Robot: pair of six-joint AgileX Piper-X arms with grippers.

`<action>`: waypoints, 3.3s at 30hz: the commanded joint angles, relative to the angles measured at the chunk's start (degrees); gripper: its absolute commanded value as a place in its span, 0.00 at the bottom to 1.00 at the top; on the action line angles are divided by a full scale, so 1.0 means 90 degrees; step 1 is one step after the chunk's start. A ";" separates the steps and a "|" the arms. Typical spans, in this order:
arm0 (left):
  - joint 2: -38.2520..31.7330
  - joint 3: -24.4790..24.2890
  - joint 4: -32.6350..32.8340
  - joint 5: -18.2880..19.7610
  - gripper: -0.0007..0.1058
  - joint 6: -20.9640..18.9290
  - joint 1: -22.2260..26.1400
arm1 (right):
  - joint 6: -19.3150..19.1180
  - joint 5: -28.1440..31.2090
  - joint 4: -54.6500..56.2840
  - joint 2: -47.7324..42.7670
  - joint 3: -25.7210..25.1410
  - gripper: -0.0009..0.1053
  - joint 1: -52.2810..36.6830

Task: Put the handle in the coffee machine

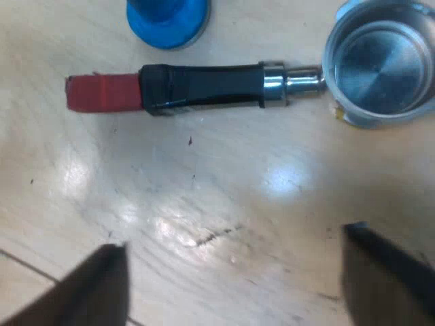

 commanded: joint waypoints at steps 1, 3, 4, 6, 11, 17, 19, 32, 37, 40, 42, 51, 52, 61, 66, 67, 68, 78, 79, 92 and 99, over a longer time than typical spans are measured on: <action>-0.0236 -0.0067 0.0289 -0.0036 0.60 -0.0068 0.0070 | -0.0139 0.0215 0.0390 -0.0173 -0.0241 0.70 0.0004; -0.0471 -0.0143 0.0568 -0.0025 0.60 -0.0068 0.0068 | -0.0139 0.0439 0.0604 -0.0238 -0.0404 0.71 0.0004; -0.0617 -0.0189 0.0705 -0.0025 0.60 -0.0068 0.0068 | -0.0156 0.0604 0.0756 -0.0260 -0.0505 0.72 0.0004; -0.0856 -0.0255 0.0878 -0.0025 0.60 -0.0068 0.0068 | -0.0203 0.0831 0.0978 -0.0275 -0.0635 0.76 0.0004; -0.1457 -0.0512 0.1216 -0.0025 0.60 -0.0105 0.0068 | -0.0230 0.1022 0.1131 -0.0272 -0.0856 0.82 0.0004; -0.1806 -0.0585 0.1188 -0.0127 0.73 -0.0761 0.0068 | -0.0416 0.1240 0.1111 -0.0272 -0.0855 0.82 -0.0039; -0.1806 -0.0585 0.1150 -0.0176 0.74 -0.0780 0.0068 | -0.0491 0.1248 0.1111 -0.0272 -0.0855 0.82 -0.0145; -0.1542 -0.0491 0.0489 -0.0421 0.74 -0.1183 0.0068 | -0.1485 0.0390 0.0723 0.0228 -0.0855 0.82 -0.1700; -0.1488 -0.0491 0.0453 -0.0421 0.74 -0.1180 0.0068 | -0.1882 -0.0046 0.0331 0.0818 -0.0855 0.82 -0.2024; -0.1488 -0.0491 0.0453 -0.0421 0.74 -0.1180 0.0068 | -0.2092 -0.0248 0.0030 0.1159 -0.0855 0.82 -0.2071; -0.1488 -0.0491 0.0453 -0.0421 0.74 -0.1180 0.0068 | -0.2173 -0.0383 -0.0148 0.1338 -0.0855 0.82 -0.2071; -0.1488 -0.0491 0.0453 -0.0421 0.74 -0.1180 0.0068 | -0.2237 -0.0501 -0.0247 0.2143 -0.0855 0.82 -0.2071; -0.1488 -0.0491 0.0453 -0.0421 0.74 -0.1180 0.0068 | -0.2237 -0.0484 -0.0300 0.2188 -0.0855 0.82 -0.2071; -0.1488 -0.0491 0.0453 -0.0421 0.74 -0.1180 0.0068 | -0.2298 -0.0475 -0.0578 0.2652 -0.0855 0.82 -0.2071; -0.1488 -0.0491 0.0453 -0.0421 0.74 -0.1180 0.0068 | -0.2324 -0.0615 -0.0572 0.2938 -0.0855 0.82 -0.2071; -0.1488 -0.0491 0.0453 -0.0421 0.74 -0.1180 0.0068 | -0.2324 -0.0615 -0.0572 0.2980 -0.0855 0.82 -0.2071; -0.1488 -0.0491 0.0453 -0.0421 0.74 -0.1180 0.0068 | -0.2324 -0.0615 -0.0572 0.2995 -0.0855 0.82 -0.2071; -0.1488 -0.0491 0.0453 -0.0421 0.74 -0.1180 0.0068 | -0.2355 -0.0879 -0.0375 0.3006 -0.0855 0.48 -0.2058; -0.1488 -0.0491 0.0453 -0.0421 0.74 -0.1180 0.0068 | -0.2355 -0.0925 -0.0285 0.3006 -0.0855 0.38 -0.2058; -0.1488 -0.0491 0.0453 -0.0421 0.74 -0.1014 0.0068 | -0.1363 -0.1284 0.1141 0.2379 -0.0855 0.01 -0.1486; -0.1488 -0.0491 0.0453 -0.0074 0.74 -0.0682 0.0004 | -0.0417 -0.1284 0.1702 0.1852 -0.0855 0.01 -0.1205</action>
